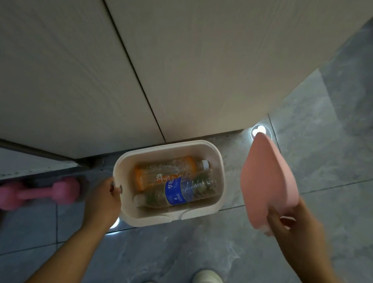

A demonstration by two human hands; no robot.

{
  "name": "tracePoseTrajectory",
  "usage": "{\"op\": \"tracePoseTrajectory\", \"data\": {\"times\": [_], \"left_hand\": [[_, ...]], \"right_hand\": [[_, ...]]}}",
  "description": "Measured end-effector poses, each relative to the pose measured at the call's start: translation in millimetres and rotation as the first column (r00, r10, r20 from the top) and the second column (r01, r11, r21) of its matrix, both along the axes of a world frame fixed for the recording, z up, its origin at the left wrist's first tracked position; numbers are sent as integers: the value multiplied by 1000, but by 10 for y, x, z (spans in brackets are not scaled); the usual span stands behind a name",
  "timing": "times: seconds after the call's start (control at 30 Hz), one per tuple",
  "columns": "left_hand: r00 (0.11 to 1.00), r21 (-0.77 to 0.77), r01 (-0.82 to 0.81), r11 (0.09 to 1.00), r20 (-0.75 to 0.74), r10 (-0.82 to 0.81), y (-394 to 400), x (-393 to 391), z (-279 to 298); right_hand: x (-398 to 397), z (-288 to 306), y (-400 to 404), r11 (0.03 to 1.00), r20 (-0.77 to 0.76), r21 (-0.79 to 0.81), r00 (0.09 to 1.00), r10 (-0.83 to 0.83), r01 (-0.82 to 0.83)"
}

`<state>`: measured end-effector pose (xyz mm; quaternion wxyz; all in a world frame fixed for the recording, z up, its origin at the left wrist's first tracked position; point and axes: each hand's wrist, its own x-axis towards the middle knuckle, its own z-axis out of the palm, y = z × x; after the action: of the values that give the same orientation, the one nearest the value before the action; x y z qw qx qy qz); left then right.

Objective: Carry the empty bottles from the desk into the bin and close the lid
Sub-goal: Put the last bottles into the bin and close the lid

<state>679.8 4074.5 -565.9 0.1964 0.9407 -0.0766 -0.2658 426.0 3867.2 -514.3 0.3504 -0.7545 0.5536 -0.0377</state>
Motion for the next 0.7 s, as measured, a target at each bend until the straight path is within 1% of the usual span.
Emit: {"op": "tracePoseTrajectory", "data": {"times": [0.07,0.1,0.17,0.23,0.33,0.43,0.47,0.53,0.6,0.67,0.7], "left_hand": [[1000,-1,-4,1000,-21,4,-11,-8,42],[999,-4,-7,1000,-33,7,-13,-13,54],[999,-8,0,1000,-50,0,-14,-15,67],[999,-22,0,1000,-55,-1,-14,-21,76],[999,-31,-4,1000,-48,3,-14,-36,87],[999,-17,14,1000,-35,-15,-7,-36,80],[999,-8,24,1000,-33,-24,-6,-29,77],[999,-4,31,1000,-41,-31,0,-11,70],[998,-36,22,999,-63,-24,-1,-1,63],[995,-85,-26,996,-95,18,4,2,64],[992,-120,-56,991,-118,42,14,-3,70]], "right_hand": [[-18,190,9,994,137,66,986,-90,82],[-10,281,13,986,233,118,961,-146,121],[16,440,32,960,415,215,874,-254,177],[58,556,50,944,521,268,795,-311,194],[113,646,57,925,615,326,698,-366,198],[187,687,82,895,651,411,630,-422,175],[222,669,112,866,654,471,592,-471,168],[326,559,218,775,613,610,524,-592,162],[461,398,377,694,532,701,528,-661,162],[606,229,540,626,454,759,545,-705,178],[663,145,606,589,423,788,538,-729,180]]}}
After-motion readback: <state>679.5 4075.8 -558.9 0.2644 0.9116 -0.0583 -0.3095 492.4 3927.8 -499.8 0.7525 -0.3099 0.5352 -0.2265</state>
